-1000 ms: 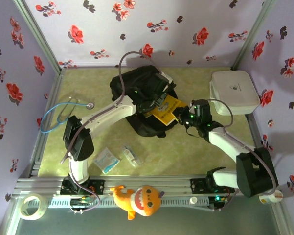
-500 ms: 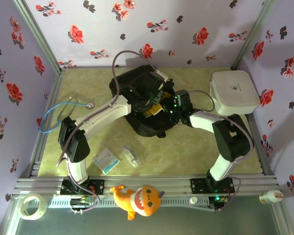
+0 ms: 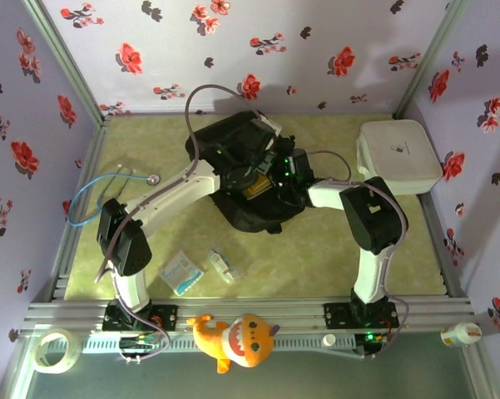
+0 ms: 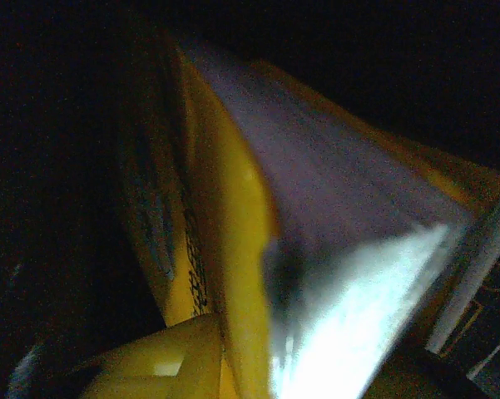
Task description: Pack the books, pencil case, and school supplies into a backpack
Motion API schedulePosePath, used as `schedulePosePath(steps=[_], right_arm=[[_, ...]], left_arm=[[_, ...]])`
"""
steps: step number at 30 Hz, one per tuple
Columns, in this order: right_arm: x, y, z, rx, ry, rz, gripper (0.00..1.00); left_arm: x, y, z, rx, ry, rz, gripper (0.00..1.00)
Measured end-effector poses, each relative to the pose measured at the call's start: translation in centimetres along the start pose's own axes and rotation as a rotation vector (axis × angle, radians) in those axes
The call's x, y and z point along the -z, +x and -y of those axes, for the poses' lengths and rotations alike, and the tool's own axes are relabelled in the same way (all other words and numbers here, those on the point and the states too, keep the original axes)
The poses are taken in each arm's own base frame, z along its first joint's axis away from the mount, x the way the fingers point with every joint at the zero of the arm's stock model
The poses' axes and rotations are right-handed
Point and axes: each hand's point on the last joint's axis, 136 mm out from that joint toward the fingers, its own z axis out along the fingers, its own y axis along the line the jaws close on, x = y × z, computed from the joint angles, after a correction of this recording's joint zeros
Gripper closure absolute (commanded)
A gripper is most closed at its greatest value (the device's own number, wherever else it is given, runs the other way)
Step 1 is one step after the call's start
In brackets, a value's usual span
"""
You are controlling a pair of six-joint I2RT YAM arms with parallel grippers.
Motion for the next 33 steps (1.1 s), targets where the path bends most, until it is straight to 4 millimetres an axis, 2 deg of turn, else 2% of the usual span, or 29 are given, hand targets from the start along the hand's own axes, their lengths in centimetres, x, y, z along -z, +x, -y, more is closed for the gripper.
schedulePosePath(steps=[4,8,13,16,19,21,26,28,31,33], right_arm=[[0.3,0.1,-0.2,-0.001,-0.003,0.0,0.53],[2.1,0.3,-0.2,0.005,0.008,0.003,0.44],[6.4,0.2,-1.2,0.043,-0.001,0.049,0.39],[9.5,-0.4,-2.1,0.077,-0.004,0.11,0.37],[12.3,-1.1,-1.8,0.101,0.023,0.188,0.33],[14.1,-1.7,-1.1,0.11,0.059,0.245,0.31],[18.2,-3.5,-0.5,0.154,0.128,0.387,0.25],[19.5,-4.1,-0.6,0.177,0.142,0.43,0.23],[20.8,-4.7,-0.4,0.211,0.173,0.466,0.21],[21.1,-5.0,-0.3,0.232,0.197,0.477,0.19]], left_arm=[[-0.1,0.2,-0.3,0.012,-0.005,-0.004,1.0],[0.1,0.1,-0.7,0.032,-0.002,-0.001,1.0],[0.1,0.3,-1.3,0.061,0.006,-0.004,1.0],[-0.1,0.9,-1.1,0.081,0.058,-0.019,0.94],[-0.4,1.6,-1.1,0.123,0.124,-0.037,0.89],[-0.8,2.1,-1.1,0.161,0.169,-0.054,0.78],[-0.9,2.8,-0.6,0.241,0.307,-0.089,0.28],[-0.8,3.3,-0.5,0.271,0.343,-0.1,0.15],[-0.4,4.6,-0.7,0.325,0.373,-0.118,0.06],[0.1,5.7,-1.4,0.376,0.377,-0.125,0.03]])
